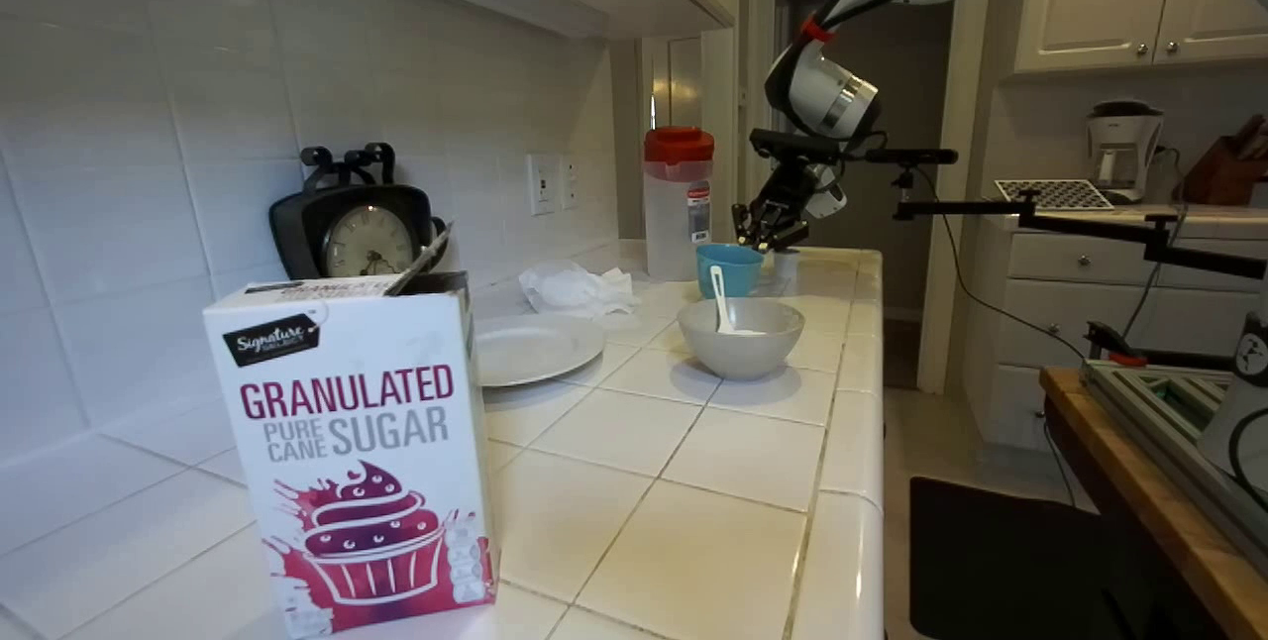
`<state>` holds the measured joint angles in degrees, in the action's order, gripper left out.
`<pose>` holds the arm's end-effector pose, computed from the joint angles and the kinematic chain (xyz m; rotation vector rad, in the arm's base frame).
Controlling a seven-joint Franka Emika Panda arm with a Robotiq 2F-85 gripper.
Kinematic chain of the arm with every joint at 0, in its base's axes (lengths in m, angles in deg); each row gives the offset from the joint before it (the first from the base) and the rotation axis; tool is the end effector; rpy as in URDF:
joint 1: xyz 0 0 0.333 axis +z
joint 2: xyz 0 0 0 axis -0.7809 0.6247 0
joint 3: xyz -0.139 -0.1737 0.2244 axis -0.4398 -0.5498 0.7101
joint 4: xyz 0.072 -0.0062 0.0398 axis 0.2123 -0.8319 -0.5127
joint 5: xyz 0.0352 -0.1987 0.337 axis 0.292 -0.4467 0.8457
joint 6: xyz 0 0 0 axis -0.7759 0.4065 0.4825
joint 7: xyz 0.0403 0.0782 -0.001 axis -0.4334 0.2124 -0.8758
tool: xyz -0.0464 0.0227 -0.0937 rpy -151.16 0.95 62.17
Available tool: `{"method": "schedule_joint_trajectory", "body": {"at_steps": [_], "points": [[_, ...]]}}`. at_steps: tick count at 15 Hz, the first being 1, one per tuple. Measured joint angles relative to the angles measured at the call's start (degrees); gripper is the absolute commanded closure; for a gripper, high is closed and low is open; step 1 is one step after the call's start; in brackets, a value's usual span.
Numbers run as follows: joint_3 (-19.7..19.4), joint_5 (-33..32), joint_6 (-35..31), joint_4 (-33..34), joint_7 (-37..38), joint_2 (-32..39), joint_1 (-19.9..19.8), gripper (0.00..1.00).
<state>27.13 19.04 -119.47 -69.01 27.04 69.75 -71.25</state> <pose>0.4887 -0.3019 0.2470 -1.4583 1.7526 0.4930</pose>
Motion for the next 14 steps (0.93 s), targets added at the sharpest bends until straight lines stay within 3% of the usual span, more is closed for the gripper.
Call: {"method": "schedule_joint_trajectory", "body": {"at_steps": [14], "points": [[0.1, -0.3, 13.5, 9.5, 8.8, 1.1, -0.4, 0.97]]}}
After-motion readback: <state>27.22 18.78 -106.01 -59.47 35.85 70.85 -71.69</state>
